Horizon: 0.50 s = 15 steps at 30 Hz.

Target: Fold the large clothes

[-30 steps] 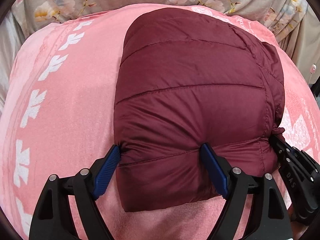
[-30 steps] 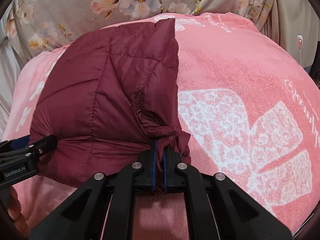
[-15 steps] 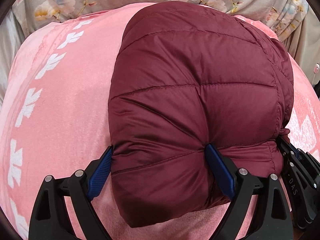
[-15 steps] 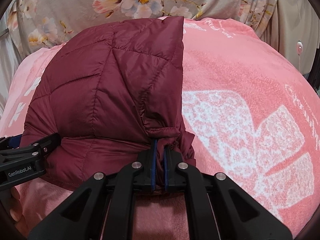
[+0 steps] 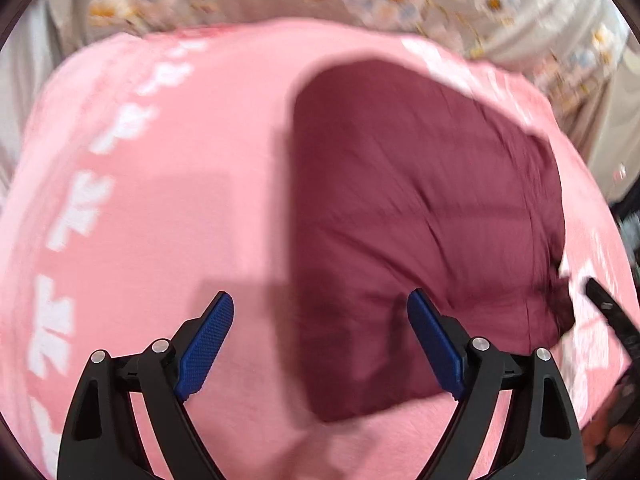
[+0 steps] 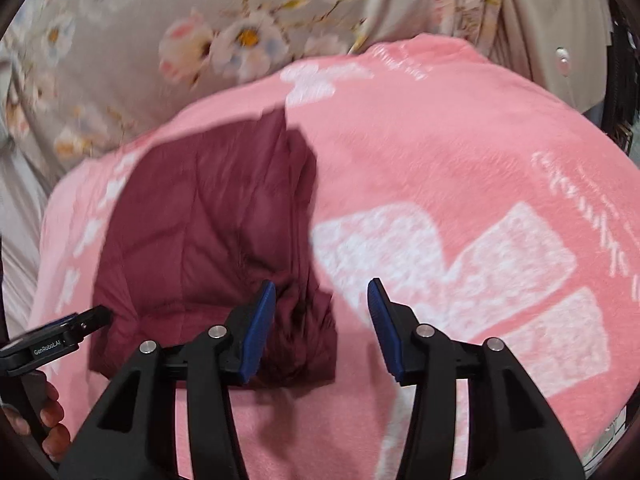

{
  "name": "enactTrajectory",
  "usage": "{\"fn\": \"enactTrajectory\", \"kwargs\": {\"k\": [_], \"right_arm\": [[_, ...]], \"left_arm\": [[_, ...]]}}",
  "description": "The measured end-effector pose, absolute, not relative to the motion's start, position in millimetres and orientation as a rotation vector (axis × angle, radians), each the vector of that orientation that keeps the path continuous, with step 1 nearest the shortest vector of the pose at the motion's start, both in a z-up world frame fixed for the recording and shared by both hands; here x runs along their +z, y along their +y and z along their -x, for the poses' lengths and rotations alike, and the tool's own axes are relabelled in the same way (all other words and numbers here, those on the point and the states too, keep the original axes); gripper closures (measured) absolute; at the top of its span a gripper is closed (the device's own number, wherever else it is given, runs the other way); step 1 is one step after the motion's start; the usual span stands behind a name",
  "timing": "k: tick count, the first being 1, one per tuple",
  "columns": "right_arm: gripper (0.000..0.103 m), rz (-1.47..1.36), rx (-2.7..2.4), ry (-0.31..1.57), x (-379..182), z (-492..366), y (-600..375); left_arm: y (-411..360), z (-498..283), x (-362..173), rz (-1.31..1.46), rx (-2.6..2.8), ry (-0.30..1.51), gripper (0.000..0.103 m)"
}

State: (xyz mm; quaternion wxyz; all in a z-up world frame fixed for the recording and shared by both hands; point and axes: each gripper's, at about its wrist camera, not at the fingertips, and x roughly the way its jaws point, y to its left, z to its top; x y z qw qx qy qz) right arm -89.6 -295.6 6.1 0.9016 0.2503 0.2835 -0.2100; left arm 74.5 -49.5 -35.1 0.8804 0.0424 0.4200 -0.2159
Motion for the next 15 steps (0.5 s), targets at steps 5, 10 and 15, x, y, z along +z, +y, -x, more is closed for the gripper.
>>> {"fn": "enactTrajectory", "kwargs": {"k": [5, 10, 15], "right_arm": [[0.053, -0.592, -0.350, 0.488, 50, 61, -321], [0.053, -0.626, -0.310, 0.507, 53, -6, -338], [0.052, -0.645, -0.349, 0.616, 19, -57, -349]], "left_arm": [[-46, -112, 18, -0.034, -0.406, 0.792, 0.018], [-79, -156, 56, -0.021, -0.424, 0.763, 0.018], [-125, -185, 54, -0.093, -0.433, 0.785, 0.018]]}}
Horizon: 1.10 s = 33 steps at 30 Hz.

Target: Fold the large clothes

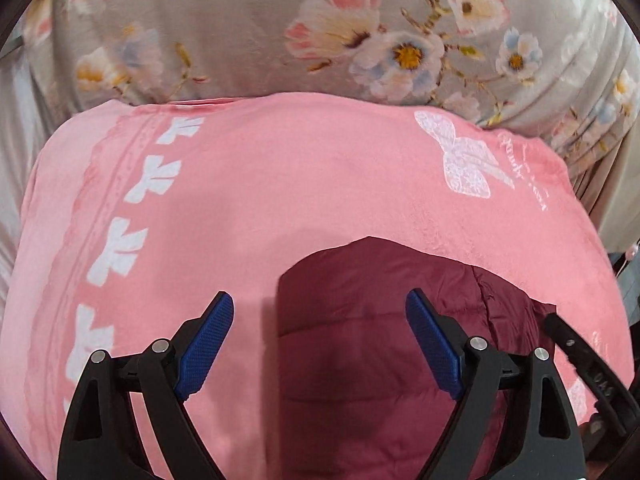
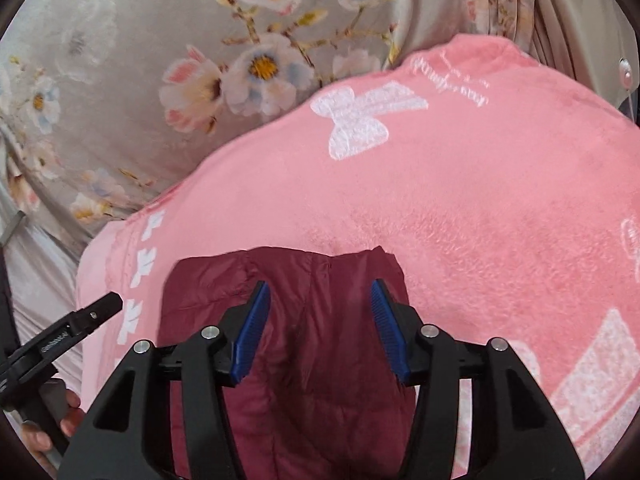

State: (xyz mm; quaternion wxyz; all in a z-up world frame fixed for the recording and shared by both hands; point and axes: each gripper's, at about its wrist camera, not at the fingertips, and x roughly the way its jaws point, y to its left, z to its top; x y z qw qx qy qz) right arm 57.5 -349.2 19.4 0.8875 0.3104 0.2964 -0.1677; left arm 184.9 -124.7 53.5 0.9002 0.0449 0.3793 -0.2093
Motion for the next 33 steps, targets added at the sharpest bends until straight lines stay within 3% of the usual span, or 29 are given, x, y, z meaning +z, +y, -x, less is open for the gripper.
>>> {"fn": "enactTrajectory", "kwargs": {"k": [1, 4, 5, 20, 33], "right_arm": [[0.056, -0.649, -0.352, 0.636, 12, -63, -351], [0.086, -0.664, -0.355, 0.666, -5, -75, -356], [0.089, -0.648, -0.367, 0.664, -9, -78, -357], [0.093, -0.483, -0.433, 0.695, -49, -97, -356], [0.093, -0.445, -0.452, 0.671, -54, -98, -352]], "left_arm": [[-135, -189, 48, -0.109, -0.432, 0.797, 0.018], [-157, -198, 30, -0.137, -0.421, 0.829, 0.018], [-163, -200, 23, -0.144, -0.415, 0.839, 0.019], [-201, -207, -33, -0.190, -0.370, 0.796, 0.006], [-206, -202, -46, -0.219, -0.329, 0.717, 0.005]]}}
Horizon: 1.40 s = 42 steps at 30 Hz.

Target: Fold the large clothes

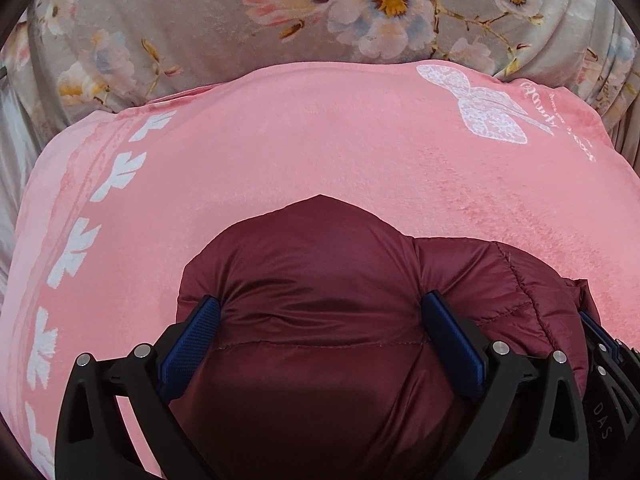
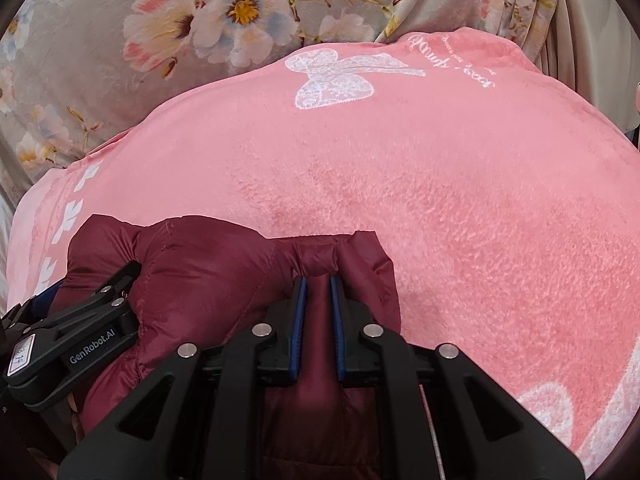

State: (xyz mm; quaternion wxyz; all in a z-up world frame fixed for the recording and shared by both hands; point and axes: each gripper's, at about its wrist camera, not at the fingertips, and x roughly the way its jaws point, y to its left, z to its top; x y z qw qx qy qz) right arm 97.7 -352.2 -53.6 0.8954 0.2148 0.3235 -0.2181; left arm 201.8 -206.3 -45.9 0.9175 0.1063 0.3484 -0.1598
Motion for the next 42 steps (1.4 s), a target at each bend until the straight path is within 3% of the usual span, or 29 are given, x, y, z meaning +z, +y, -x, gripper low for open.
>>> {"fn": "enactTrajectory", "kwargs": {"k": [30, 33, 35, 42], "right_arm": [[0.090, -0.532, -0.396, 0.617, -53, -88, -362], [0.075, -0.553, -0.395, 0.593, -42, -58, -364], [0.032, -0.496, -0.473, 0.562, -29, -22, -355], [0.030, -0.596, -0.350, 0.665, -49, 37, -334]], "left_arm": [[-199, -203, -44, -0.188, -0.351, 0.719, 0.005], [-174, -196, -39, -0.122, -0.393, 0.790, 0.005], [-141, -185, -34, -0.011, -0.439, 0.847, 0.005], [-79, -140, -47, 0.078, -0.488, 0.957, 0.005]]}}
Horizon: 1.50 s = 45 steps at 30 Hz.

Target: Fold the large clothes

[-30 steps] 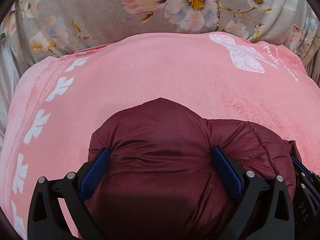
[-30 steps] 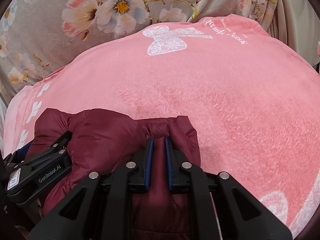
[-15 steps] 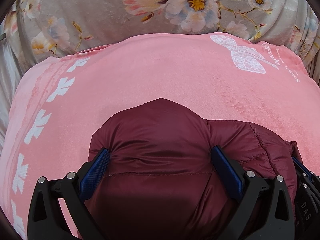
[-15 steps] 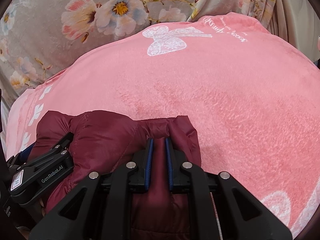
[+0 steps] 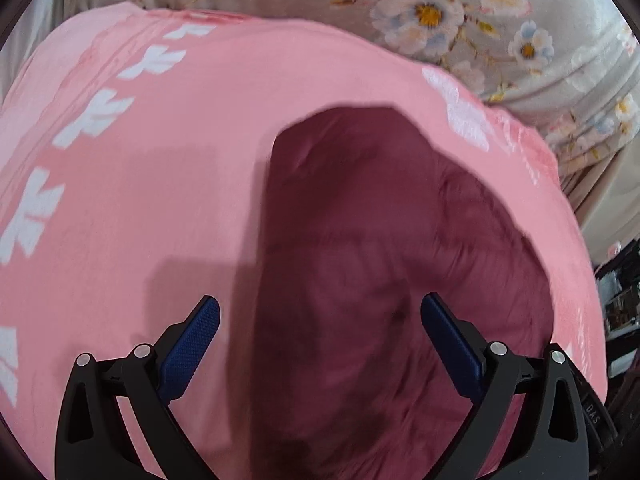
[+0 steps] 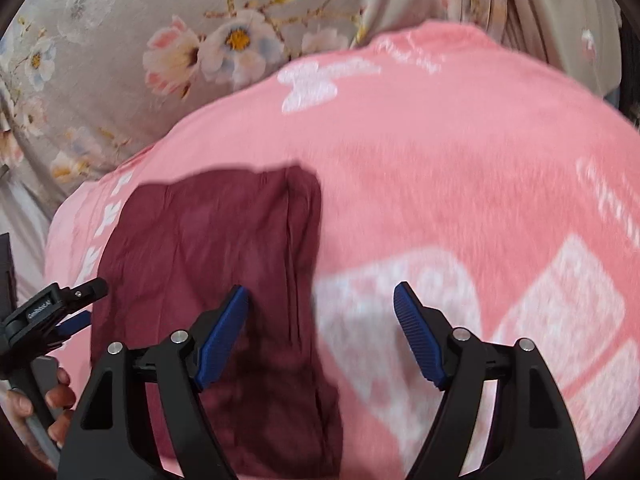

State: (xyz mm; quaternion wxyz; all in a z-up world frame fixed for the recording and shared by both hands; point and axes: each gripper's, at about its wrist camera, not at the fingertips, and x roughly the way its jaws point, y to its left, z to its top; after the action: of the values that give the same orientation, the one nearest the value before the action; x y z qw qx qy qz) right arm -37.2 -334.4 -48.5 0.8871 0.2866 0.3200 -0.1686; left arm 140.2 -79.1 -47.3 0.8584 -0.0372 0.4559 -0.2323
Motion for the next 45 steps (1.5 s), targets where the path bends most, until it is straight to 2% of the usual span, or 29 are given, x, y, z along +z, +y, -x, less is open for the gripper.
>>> {"fn": "enactTrajectory", "kwargs": {"k": [4, 8, 16, 18, 21, 22, 23, 25, 26, 28, 31, 45], "right_arm": [[0.030, -0.714, -0.276, 0.684, -71, 46, -326], [0.027, -0.742, -0.268, 0.670, -72, 44, -321], [0.026, -0.786, -0.213, 0.664, -73, 26, -318], [0.035, -0.776, -0.188, 0.672, -71, 21, -316], [0.059, -0.754, -0.163, 0.683, -66, 20, -313], [0.072, -0.739, -0.158, 0.682, -63, 21, -312], [0.080, -0.725, -0.157, 0.679, -58, 23, -309], [0.086, -0.701, -0.168, 0.672, -51, 28, -306], [0.088, -0.688, -0.174, 0.665, -47, 32, -304], [0.089, -0.667, -0.183, 0.644, -38, 42, -298], [0.090, -0.641, -0.184, 0.598, -23, 59, -290], [0.090, -0.504, -0.225, 0.398, 58, 98, -269]], "left_arm": [[-75, -122, -67, 0.064, -0.520, 1.012, 0.005], [-71, -118, -78, 0.161, -0.578, 1.072, 0.005], [-86, -114, -71, 0.141, -0.611, 1.056, 0.005], [-89, -113, -68, 0.126, -0.606, 1.050, 0.009], [-92, -110, -60, 0.095, -0.603, 1.034, 0.021], [-93, -107, -57, 0.074, -0.602, 1.022, 0.027], [-94, -104, -52, 0.051, -0.599, 1.007, 0.034], [-93, -99, -44, 0.019, -0.597, 0.980, 0.046], [-93, -94, -36, 0.000, -0.605, 0.954, 0.053], [-90, -88, -25, -0.015, -0.634, 0.921, 0.062], [-85, -75, -4, -0.023, -0.693, 0.861, 0.067], [-77, -29, 75, -0.053, -0.795, 0.630, 0.069]]}}
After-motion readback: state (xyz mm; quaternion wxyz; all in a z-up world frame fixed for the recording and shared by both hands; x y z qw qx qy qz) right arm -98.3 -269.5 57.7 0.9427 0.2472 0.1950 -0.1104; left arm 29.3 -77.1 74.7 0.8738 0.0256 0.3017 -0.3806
